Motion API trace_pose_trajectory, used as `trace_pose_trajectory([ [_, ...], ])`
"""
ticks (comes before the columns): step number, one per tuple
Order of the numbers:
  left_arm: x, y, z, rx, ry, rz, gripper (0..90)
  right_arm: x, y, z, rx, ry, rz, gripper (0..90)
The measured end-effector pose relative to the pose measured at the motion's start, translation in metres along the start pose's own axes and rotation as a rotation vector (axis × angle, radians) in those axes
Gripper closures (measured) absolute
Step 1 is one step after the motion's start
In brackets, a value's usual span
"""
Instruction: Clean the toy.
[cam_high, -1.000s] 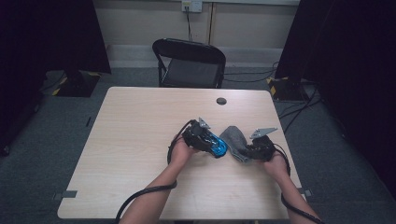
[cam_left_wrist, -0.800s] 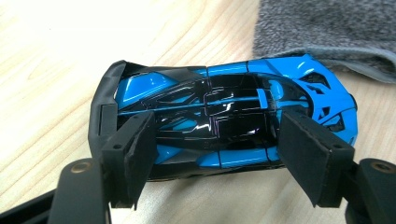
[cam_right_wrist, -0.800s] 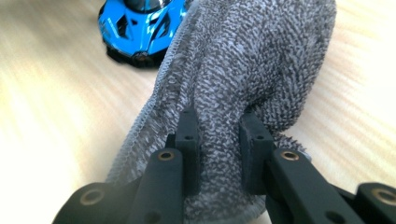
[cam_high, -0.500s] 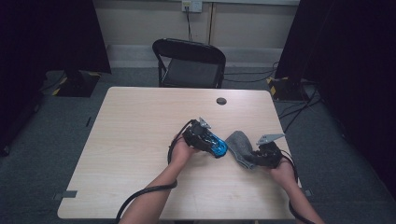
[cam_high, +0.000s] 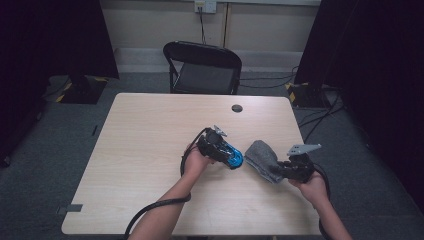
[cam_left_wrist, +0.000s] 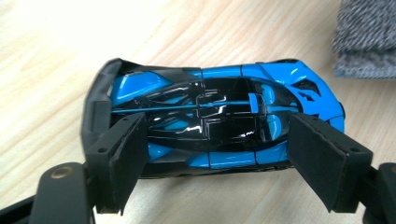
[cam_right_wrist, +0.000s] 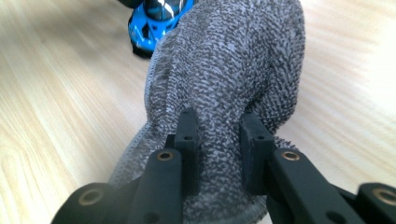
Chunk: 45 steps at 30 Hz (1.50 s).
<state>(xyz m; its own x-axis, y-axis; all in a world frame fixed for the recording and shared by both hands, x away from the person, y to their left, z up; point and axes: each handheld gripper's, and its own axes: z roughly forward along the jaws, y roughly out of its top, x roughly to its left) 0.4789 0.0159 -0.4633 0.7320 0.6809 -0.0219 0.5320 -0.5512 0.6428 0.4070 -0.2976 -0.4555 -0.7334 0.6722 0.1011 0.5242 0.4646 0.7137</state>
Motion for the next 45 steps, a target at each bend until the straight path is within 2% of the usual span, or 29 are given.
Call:
trace_pose_trajectory([
  [5, 0.002, 0.003, -0.016, -0.025, -0.006, 0.006, 20.3, 0.000, 0.011, -0.008, -0.033, 0.000, 0.022, 72.5],
  [9, 0.007, 0.001, -0.036, -0.055, -0.006, 0.013, 20.5, 0.007, 0.024, -0.010, -0.047, 0.002, 0.003, 72.4],
  [12, 0.010, -0.005, -0.052, -0.071, -0.025, 0.014, 23.3, 0.015, 0.037, -0.008, -0.058, 0.015, -0.016, 72.4],
  [16, 0.013, -0.022, -0.072, -0.099, -0.028, 0.009, 22.9, 0.031, 0.054, -0.002, -0.073, 0.045, -0.041, 72.5],
  [18, 0.018, -0.032, -0.082, -0.099, -0.019, 0.006, 23.0, 0.041, 0.063, 0.006, -0.070, 0.062, -0.058, 72.4],
  [21, 0.026, -0.047, -0.096, -0.118, -0.002, -0.025, 24.2, 0.056, 0.073, 0.021, -0.064, 0.091, -0.081, 72.3],
  [26, 0.036, -0.070, -0.120, -0.130, 0.029, -0.031, 25.1, 0.083, 0.086, 0.055, -0.044, 0.149, -0.118, 71.9],
  [30, 0.044, -0.084, -0.134, -0.146, 0.033, -0.047, 25.5, 0.107, 0.093, 0.084, -0.013, 0.199, -0.159, 71.6],
  [34, 0.050, -0.095, -0.145, -0.175, 0.034, -0.051, 26.0, 0.121, 0.095, 0.104, 0.012, 0.246, -0.191, 71.0],
  [38, 0.053, -0.103, -0.144, -0.176, 0.014, -0.042, 29.0, 0.133, 0.099, 0.122, 0.040, 0.283, -0.222, 70.9],
  [41, 0.055, -0.108, -0.137, -0.165, -0.009, -0.037, 29.0, 0.140, 0.103, 0.135, 0.062, 0.300, -0.243, 70.8],
  [43, 0.057, -0.111, -0.133, -0.161, -0.007, -0.027, 29.4, 0.143, 0.104, 0.144, 0.077, 0.305, -0.254, 70.7],
  [45, 0.059, -0.114, -0.128, -0.157, -0.032, -0.033, 31.9, 0.145, 0.106, 0.152, 0.085, 0.321, -0.264, 70.1],
])
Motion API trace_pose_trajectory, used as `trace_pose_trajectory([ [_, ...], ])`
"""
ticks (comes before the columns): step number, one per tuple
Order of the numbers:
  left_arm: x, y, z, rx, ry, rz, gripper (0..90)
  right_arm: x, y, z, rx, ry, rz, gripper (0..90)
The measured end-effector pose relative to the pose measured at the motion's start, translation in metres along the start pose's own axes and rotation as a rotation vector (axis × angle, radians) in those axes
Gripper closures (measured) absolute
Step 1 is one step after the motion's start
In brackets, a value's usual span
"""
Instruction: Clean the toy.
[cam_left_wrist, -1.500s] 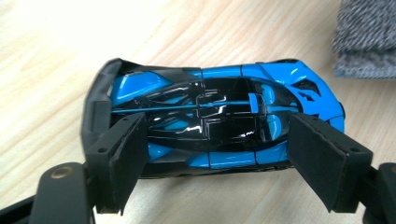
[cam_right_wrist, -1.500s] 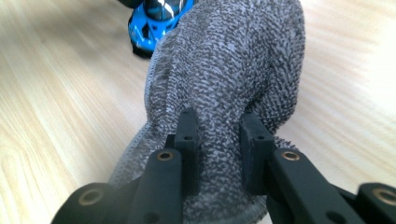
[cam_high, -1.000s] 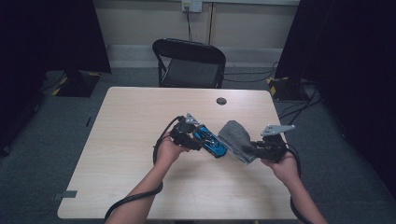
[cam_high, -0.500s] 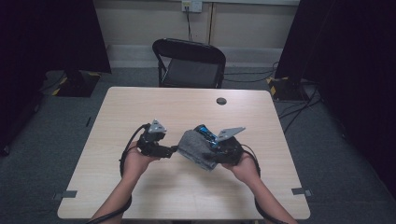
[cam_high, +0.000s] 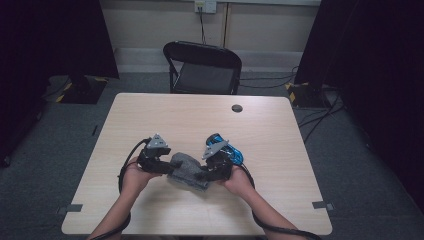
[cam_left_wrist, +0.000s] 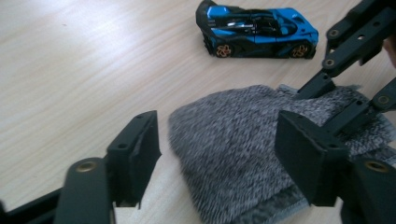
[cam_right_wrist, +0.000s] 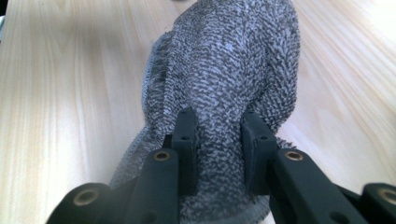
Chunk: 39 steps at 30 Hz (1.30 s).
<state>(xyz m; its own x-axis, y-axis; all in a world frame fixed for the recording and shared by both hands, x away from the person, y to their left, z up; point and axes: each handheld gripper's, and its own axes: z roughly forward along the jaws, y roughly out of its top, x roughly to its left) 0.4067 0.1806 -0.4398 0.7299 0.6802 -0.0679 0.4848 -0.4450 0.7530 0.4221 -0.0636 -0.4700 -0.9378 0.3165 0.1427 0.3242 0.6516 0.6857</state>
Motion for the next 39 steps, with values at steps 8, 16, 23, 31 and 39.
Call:
trace_pose_trajectory([
  [8, 0.010, -0.008, 0.014, 0.032, -0.027, -0.010, 37.7, 0.000, 0.005, 0.018, 0.002, -0.015, 0.015, 48.3],
  [16, 0.007, -0.016, 0.025, 0.113, -0.030, 0.023, 35.2, -0.001, 0.003, 0.005, -0.006, -0.042, -0.030, 42.5],
  [23, -0.001, -0.029, 0.016, 0.167, -0.032, 0.025, 36.1, -0.008, -0.004, 0.009, 0.009, -0.054, -0.006, 44.1],
  [31, -0.015, -0.045, 0.006, 0.185, -0.099, 0.027, 37.4, -0.029, 0.005, 0.011, 0.012, -0.131, 0.004, 45.2],
  [39, -0.010, -0.028, -0.003, 0.084, -0.064, 0.037, 34.4, -0.058, 0.002, -0.022, -0.138, -0.236, 0.157, 26.3],
])
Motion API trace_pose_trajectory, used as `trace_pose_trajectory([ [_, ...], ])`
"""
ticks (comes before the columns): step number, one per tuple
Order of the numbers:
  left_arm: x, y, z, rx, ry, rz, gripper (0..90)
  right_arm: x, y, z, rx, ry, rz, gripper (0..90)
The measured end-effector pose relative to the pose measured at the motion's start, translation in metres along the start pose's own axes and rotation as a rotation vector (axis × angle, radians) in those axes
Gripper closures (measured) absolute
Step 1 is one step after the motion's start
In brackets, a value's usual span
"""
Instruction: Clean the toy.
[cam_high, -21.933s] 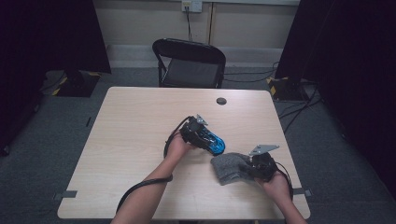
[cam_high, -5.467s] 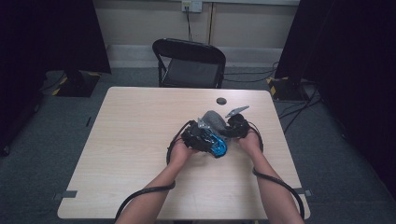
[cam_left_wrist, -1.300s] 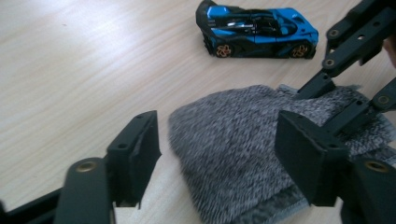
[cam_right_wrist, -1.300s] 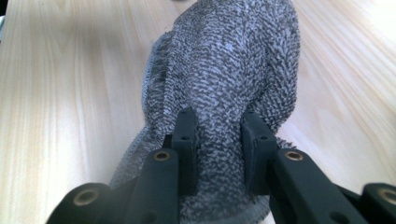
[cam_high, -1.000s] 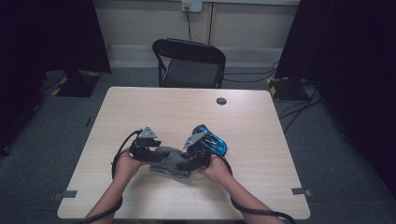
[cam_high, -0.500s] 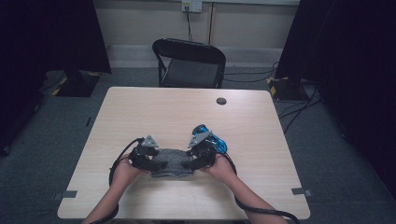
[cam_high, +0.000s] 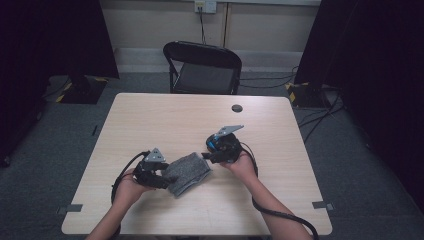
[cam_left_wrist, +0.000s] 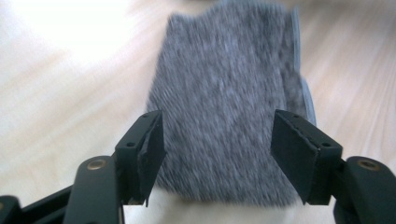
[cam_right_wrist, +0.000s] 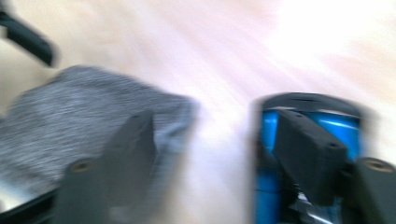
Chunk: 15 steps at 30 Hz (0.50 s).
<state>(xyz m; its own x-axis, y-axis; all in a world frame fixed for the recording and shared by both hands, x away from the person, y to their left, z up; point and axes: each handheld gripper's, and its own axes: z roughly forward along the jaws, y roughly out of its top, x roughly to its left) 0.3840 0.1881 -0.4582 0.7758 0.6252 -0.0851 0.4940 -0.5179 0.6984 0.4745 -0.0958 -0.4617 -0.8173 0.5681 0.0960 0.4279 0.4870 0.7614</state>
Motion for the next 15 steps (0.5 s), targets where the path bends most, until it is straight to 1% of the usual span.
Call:
trace_pose_trajectory([
  [1, 0.001, 0.002, 0.001, -0.006, -0.002, 0.010, 34.2, -0.006, 0.000, -0.002, -0.002, -0.022, 0.012, 24.8],
  [2, 0.001, 0.004, 0.005, 0.003, -0.006, 0.025, 33.7, -0.010, 0.000, -0.004, -0.001, -0.037, 0.020, 23.8],
  [3, 0.001, 0.005, 0.009, 0.012, 0.003, 0.036, 33.3, -0.017, 0.000, -0.004, 0.005, -0.068, 0.036, 21.5],
  [4, 0.001, 0.005, 0.013, 0.020, -0.001, 0.039, 33.0, -0.022, 0.000, -0.004, 0.009, -0.082, 0.056, 20.0],
  [5, 0.001, 0.005, 0.017, 0.016, -0.001, 0.036, 32.9, -0.026, 0.000, -0.002, 0.023, -0.089, 0.073, 19.6],
  [6, 0.001, 0.004, 0.019, 0.018, -0.007, 0.030, 32.8, -0.029, 0.000, 0.000, 0.035, -0.098, 0.077, 19.3],
  [7, 0.001, 0.002, 0.022, 0.027, -0.007, 0.033, 32.4, -0.031, 0.000, 0.002, 0.045, -0.110, 0.073, 19.4],
  [9, -0.001, -0.001, 0.027, 0.041, 0.007, 0.050, 31.1, -0.033, -0.001, 0.008, 0.069, -0.122, 0.069, 19.5],
  [10, -0.002, -0.003, 0.028, 0.042, 0.002, 0.054, 29.8, -0.033, -0.001, 0.011, 0.084, -0.127, 0.061, 19.5],
  [11, -0.003, -0.003, 0.029, 0.050, 0.005, 0.061, 28.0, -0.033, -0.002, 0.015, 0.100, -0.135, 0.049, 19.2],
  [12, -0.003, -0.003, 0.030, 0.045, 0.013, 0.066, 27.4, -0.033, -0.002, 0.018, 0.113, -0.140, 0.039, 18.4],
  [13, -0.003, -0.003, 0.030, 0.048, 0.014, 0.064, 26.7, -0.033, -0.002, 0.022, 0.129, -0.137, 0.034, 16.0],
  [15, -0.001, -0.004, 0.031, 0.053, 0.004, 0.052, 25.4, -0.034, -0.003, 0.027, 0.137, -0.141, 0.042, 16.1],
])
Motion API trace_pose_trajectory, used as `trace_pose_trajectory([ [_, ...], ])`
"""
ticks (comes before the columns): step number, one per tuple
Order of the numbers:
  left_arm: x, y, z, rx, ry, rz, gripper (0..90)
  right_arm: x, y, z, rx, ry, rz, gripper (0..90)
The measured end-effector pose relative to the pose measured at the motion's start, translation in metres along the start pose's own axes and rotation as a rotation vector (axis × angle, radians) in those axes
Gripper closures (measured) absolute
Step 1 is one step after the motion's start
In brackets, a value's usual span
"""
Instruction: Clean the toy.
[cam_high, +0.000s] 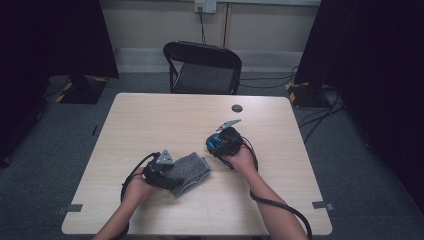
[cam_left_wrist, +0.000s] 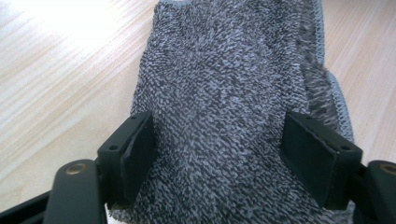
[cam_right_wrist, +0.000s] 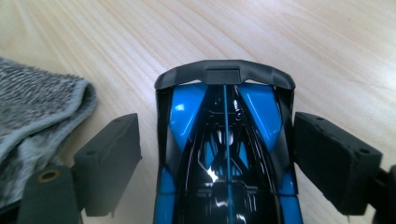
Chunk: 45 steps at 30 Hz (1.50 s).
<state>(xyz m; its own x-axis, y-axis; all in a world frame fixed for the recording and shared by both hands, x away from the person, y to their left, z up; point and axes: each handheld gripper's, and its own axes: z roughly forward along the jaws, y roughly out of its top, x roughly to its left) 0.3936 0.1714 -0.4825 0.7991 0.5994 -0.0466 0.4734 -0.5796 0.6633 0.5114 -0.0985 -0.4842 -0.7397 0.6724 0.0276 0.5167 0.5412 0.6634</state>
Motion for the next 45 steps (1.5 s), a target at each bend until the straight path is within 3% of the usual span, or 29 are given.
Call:
trace_pose_trajectory([
  [6, 0.001, 0.000, 0.003, 0.008, -0.003, 0.001, 24.1, 0.000, -0.004, 0.009, 0.050, -0.023, 0.013, 18.1],
  [16, 0.001, 0.000, 0.003, 0.013, 0.004, 0.004, 24.1, 0.002, 0.001, 0.016, 0.037, -0.049, 0.008, 19.6],
  [19, 0.000, 0.000, 0.003, 0.014, 0.007, 0.003, 24.1, 0.002, 0.002, 0.018, 0.041, -0.048, 0.017, 20.1],
  [27, 0.000, 0.000, 0.004, 0.008, 0.011, 0.000, 24.2, -0.001, 0.003, 0.017, 0.036, -0.017, -0.019, 24.8],
  [45, 0.000, 0.003, 0.004, 0.018, 0.012, 0.010, 25.2, 0.003, 0.005, 0.013, 0.079, -0.032, 0.000, 25.4],
])
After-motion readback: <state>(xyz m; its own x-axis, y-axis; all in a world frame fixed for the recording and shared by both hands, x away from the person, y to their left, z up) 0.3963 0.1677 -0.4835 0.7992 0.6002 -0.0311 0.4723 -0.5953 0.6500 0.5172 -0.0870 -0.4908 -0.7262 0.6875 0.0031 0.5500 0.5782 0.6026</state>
